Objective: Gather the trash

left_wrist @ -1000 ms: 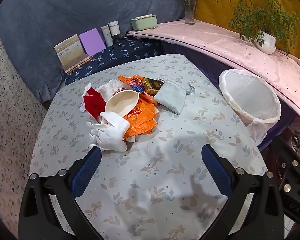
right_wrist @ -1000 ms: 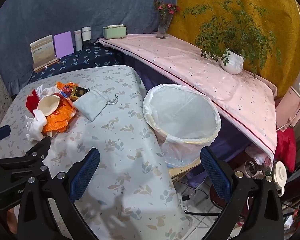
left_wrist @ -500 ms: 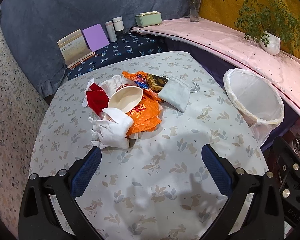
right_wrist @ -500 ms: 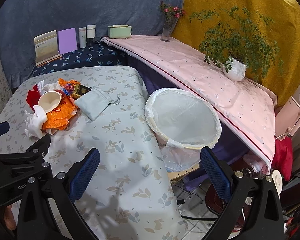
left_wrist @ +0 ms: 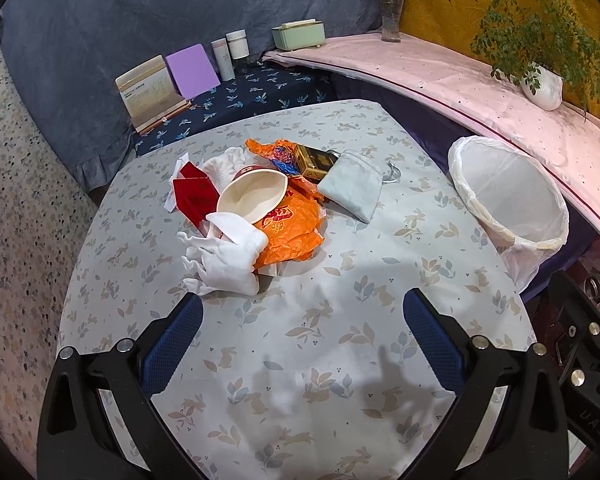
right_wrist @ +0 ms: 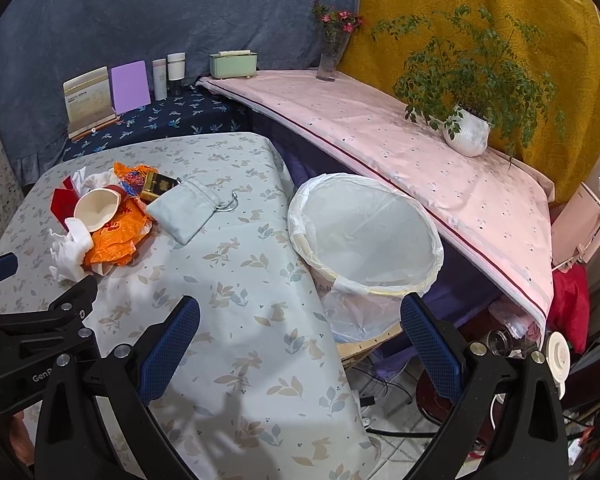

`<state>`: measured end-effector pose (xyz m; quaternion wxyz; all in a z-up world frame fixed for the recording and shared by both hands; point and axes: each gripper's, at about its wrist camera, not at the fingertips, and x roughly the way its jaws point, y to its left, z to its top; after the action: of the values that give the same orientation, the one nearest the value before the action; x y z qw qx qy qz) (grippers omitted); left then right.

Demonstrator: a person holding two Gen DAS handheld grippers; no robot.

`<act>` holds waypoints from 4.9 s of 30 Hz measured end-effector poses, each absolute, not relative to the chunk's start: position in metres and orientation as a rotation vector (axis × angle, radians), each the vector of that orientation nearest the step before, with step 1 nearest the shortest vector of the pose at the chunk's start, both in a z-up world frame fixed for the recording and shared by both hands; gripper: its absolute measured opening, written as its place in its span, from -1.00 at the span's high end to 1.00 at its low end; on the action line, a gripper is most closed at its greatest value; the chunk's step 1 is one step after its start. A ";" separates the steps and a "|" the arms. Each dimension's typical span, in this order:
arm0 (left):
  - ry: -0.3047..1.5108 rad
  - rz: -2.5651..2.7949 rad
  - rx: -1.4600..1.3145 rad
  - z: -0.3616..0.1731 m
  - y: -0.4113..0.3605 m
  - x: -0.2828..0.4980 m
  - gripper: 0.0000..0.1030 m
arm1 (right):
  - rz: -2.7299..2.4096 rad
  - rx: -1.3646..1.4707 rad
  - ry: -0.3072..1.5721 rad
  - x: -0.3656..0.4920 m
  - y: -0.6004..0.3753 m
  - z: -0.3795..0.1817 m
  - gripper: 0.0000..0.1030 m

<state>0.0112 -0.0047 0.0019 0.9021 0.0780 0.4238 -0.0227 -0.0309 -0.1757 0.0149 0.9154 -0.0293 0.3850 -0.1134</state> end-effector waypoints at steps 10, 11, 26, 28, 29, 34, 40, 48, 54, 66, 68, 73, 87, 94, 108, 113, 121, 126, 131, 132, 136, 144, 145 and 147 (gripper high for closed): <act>0.863 -0.041 0.175 0.005 -0.006 0.010 -0.86 | -0.235 -0.060 0.792 -0.031 -0.176 0.014 -0.87; 0.863 -0.040 0.175 0.005 -0.006 0.010 -0.86 | -0.235 -0.060 0.792 -0.031 -0.176 0.014 -0.87; 0.865 -0.025 0.174 0.005 -0.003 0.010 -0.86 | -0.239 -0.066 0.798 -0.029 -0.176 0.013 -0.87; 0.860 -0.029 0.175 0.006 -0.004 0.010 -0.86 | -0.240 -0.067 0.798 -0.029 -0.176 0.013 -0.87; 0.857 -0.031 0.175 0.006 -0.005 0.009 -0.86 | -0.241 -0.067 0.798 -0.029 -0.176 0.013 -0.87; 0.843 -0.028 0.172 0.007 -0.004 0.009 -0.86 | -0.244 -0.066 0.794 -0.028 -0.178 0.013 -0.87; 0.842 -0.029 0.161 0.007 -0.004 0.009 -0.86 | -0.250 -0.061 0.794 -0.029 -0.180 0.014 -0.87; 0.848 -0.065 0.174 0.005 -0.009 0.008 -0.86 | -0.253 -0.059 0.795 -0.030 -0.181 0.013 -0.87; 0.849 -0.064 0.172 0.005 -0.009 0.008 -0.86 | -0.256 -0.058 0.794 -0.030 -0.182 0.013 -0.87; 0.853 -0.071 0.166 0.006 -0.009 0.008 -0.86 | -0.265 -0.051 0.791 -0.032 -0.184 0.014 -0.87; 0.853 -0.072 0.164 0.006 -0.009 0.008 -0.86 | -0.267 -0.053 0.792 -0.032 -0.184 0.014 -0.87; 0.854 -0.083 0.165 0.006 -0.010 0.007 -0.86 | -0.274 -0.049 0.791 -0.032 -0.184 0.015 -0.87; 0.844 -0.102 0.147 0.006 -0.002 0.008 -0.86 | -0.313 -0.040 0.759 -0.030 -0.179 0.020 -0.87; 0.844 -0.085 0.079 0.003 0.021 0.014 -0.86 | -0.324 -0.041 0.743 -0.024 -0.169 0.018 -0.87; 0.891 -0.012 -0.049 -0.028 0.096 0.051 -0.86 | -0.288 -0.044 0.758 0.007 -0.136 -0.002 -0.87; 0.933 -0.034 -0.098 -0.043 0.113 0.066 -0.82 | -0.256 -0.052 0.797 0.021 -0.123 -0.014 -0.87; 0.963 -0.117 -0.107 -0.059 0.107 0.086 -0.77 | -0.216 -0.050 0.833 0.039 -0.105 -0.024 -0.87; 0.996 -0.156 -0.073 -0.070 0.098 0.098 -0.19 | -0.199 -0.039 0.850 0.046 -0.099 -0.028 -0.87; 1.026 -0.190 -0.080 -0.076 0.103 0.097 0.56 | -0.172 -0.045 0.863 0.050 -0.090 -0.032 -0.85; 1.031 -0.194 -0.080 -0.076 0.106 0.096 0.68 | -0.165 -0.047 0.866 0.051 -0.088 -0.033 -0.84; 1.023 -0.188 -0.107 -0.069 0.121 0.089 0.75 | -0.127 -0.047 0.874 0.056 -0.077 -0.034 -0.75; 0.985 -0.166 -0.203 -0.043 0.166 0.080 0.76 | -0.034 -0.004 0.898 0.070 -0.050 -0.034 -0.46; 0.981 -0.160 -0.213 -0.041 0.170 0.080 0.76 | -0.020 -0.005 0.901 0.072 -0.044 -0.034 -0.43; 0.968 -0.145 -0.227 -0.037 0.180 0.079 0.76 | 0.006 -0.003 0.907 0.075 -0.034 -0.035 -0.38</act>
<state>0.0786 0.1796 -0.0373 0.8765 -0.1085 0.4638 -0.0696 0.0749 -0.0343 -0.0351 0.8988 -0.0016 0.4383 0.0030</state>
